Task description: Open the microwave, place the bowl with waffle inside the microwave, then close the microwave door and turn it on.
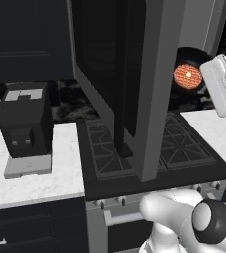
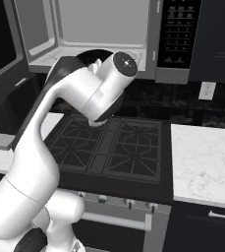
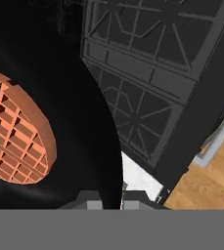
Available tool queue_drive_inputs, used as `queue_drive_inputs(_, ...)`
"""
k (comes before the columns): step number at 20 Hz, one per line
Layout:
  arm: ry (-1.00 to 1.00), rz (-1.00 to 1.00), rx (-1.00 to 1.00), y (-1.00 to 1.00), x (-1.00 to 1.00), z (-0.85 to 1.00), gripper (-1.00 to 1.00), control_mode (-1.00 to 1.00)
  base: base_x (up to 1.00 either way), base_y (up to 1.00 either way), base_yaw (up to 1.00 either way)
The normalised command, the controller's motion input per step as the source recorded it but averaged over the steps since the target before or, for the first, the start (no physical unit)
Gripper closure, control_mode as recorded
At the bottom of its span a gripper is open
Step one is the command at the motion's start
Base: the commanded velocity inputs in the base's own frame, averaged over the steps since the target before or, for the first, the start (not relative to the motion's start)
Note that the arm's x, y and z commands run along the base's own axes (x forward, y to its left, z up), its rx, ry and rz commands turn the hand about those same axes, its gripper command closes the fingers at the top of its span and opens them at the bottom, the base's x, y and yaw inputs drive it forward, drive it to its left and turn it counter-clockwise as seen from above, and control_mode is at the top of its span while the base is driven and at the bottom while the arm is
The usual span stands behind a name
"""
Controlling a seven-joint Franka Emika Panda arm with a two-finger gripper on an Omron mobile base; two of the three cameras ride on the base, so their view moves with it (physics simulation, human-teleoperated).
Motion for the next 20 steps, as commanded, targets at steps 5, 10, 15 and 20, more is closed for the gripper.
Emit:
queue_drive_inputs(5,0.00,0.08,0.19,0.10,0.00,0.35,1.00,-1.00,0.00,0.00,0.00)
queue_drive_inputs(10,0.00,0.12,0.08,0.42,0.06,0.06,1.00,-1.00,0.00,0.00,0.00)
queue_drive_inputs(15,0.00,0.04,0.05,0.31,0.10,0.16,1.00,-1.00,0.00,0.00,0.00)
queue_drive_inputs(20,-0.02,-0.01,0.02,0.51,0.25,0.03,1.00,-1.00,0.00,0.00,0.00)
